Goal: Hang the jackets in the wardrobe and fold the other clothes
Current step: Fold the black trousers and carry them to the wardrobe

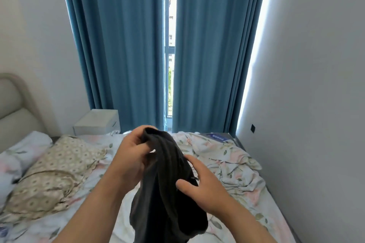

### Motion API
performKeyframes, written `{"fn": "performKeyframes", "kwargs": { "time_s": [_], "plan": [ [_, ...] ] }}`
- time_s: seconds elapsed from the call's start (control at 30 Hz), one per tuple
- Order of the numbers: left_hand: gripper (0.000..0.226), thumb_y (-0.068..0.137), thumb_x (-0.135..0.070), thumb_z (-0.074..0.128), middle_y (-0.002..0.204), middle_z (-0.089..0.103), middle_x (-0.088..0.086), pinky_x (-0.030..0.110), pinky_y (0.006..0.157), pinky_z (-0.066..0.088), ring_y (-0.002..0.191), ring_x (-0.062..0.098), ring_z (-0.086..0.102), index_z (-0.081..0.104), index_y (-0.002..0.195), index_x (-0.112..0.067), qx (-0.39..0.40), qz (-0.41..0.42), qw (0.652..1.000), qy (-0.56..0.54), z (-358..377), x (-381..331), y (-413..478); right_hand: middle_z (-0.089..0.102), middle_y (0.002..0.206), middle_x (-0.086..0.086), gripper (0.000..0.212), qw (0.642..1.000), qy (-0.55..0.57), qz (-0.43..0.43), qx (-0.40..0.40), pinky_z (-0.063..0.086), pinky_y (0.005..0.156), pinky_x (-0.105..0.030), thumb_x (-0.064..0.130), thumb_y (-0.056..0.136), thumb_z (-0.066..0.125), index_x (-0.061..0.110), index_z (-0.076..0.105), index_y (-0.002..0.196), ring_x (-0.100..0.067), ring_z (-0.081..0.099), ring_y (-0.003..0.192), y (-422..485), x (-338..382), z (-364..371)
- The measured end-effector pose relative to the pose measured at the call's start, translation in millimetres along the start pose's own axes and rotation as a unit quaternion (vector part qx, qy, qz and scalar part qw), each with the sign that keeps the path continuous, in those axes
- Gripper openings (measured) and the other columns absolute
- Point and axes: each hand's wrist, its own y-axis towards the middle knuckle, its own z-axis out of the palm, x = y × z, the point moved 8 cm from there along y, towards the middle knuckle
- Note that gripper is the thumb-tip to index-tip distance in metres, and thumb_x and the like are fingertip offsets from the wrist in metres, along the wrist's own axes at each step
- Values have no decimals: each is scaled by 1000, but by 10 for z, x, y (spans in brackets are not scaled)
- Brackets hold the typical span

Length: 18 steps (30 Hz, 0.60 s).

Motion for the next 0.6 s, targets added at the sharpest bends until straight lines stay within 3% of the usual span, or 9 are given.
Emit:
{"fn": "performKeyframes", "kwargs": {
  "time_s": [0.13,0.2,0.27,0.33,0.4,0.5,0.6],
  "plan": [
    [36,88,6,54,77,72,8,28,57,56,68,20,70,74,74,-20,-7,62,998,27,9,-670,181,55,109,36,45,999,-50,2,-9,47,80,-10,46,75,66,76,41,97,13,55,101,32,271,16],
    [29,88,1,56,80,72,11,32,61,58,72,23,70,74,77,-18,-10,84,996,31,37,-973,239,53,113,27,50,998,-70,3,7,45,85,-11,40,79,64,71,42,112,9,55,101,-37,291,103],
    [19,85,-5,60,82,71,13,34,63,59,73,25,70,73,80,-17,-1,92,995,46,88,-1194,252,50,121,21,50,996,-70,-9,-46,41,95,-16,41,86,64,47,46,133,6,51,110,-28,406,19],
    [21,90,-4,59,81,71,11,31,60,57,72,24,69,73,80,-16,-7,108,991,73,140,-1365,258,54,123,19,36,993,-21,-47,-103,45,101,-26,40,92,63,37,55,126,1,53,113,-21,694,-142],
    [26,93,-1,58,78,70,10,28,57,55,70,22,69,73,78,-15,-43,126,986,99,171,-1511,268,59,119,16,21,986,54,-91,-130,50,95,-27,42,93,59,41,60,115,2,58,108,-67,1076,-301],
    [15,93,-2,61,80,71,11,27,57,55,70,23,70,71,84,-8,-81,147,978,123,235,-1679,273,59,122,21,43,978,81,-148,-120,48,87,-16,64,81,54,45,56,119,11,56,109,-157,1619,-479],
    [12,92,-1,63,85,73,15,28,61,57,75,27,72,73,87,-7,-32,164,976,138,432,-1832,250,50,129,29,72,976,96,-177,-88,43,89,-11,74,76,60,41,43,138,13,51,116,-112,2102,-630]
  ]
}}
